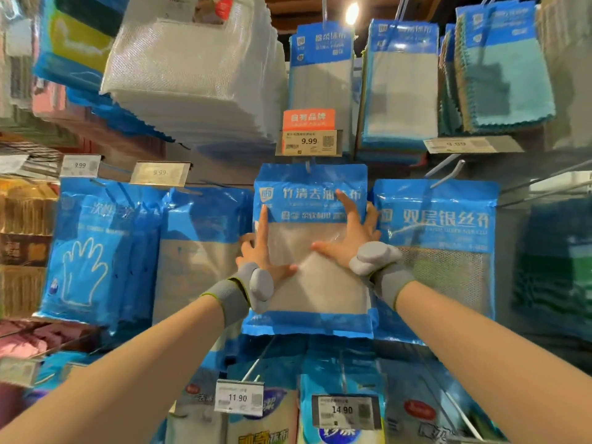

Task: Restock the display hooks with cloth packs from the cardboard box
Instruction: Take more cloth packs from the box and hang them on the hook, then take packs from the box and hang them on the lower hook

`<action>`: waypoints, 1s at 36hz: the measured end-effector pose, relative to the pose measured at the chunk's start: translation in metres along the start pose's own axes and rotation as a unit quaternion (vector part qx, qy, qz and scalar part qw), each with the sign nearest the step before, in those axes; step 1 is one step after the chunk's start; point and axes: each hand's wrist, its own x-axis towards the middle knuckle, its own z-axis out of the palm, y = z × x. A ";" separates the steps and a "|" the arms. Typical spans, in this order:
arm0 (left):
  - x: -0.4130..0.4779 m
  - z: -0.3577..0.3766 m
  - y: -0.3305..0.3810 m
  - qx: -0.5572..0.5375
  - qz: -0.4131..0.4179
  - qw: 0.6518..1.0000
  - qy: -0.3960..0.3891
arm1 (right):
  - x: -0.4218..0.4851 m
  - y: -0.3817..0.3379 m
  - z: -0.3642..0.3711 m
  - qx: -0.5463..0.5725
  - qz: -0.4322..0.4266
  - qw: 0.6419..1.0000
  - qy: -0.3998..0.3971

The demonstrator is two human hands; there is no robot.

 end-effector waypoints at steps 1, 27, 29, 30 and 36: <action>0.000 0.003 0.000 -0.002 -0.005 1.000 0.005 | -0.001 0.002 0.002 0.000 0.001 1.000 0.001; -0.178 0.140 0.019 -0.331 -0.114 0.928 -0.124 | -0.216 0.141 -0.028 0.254 0.316 0.898 0.168; -0.212 0.171 0.020 -0.318 -0.140 0.916 -0.199 | -0.248 0.170 -0.033 0.258 0.371 0.874 0.177; -0.218 0.178 0.018 -0.314 -0.149 0.913 -0.212 | -0.252 0.181 -0.029 0.264 0.400 0.860 0.176; -0.318 0.262 0.019 -0.245 -0.202 0.860 -0.400 | -0.357 0.282 -0.031 0.084 0.508 0.838 0.181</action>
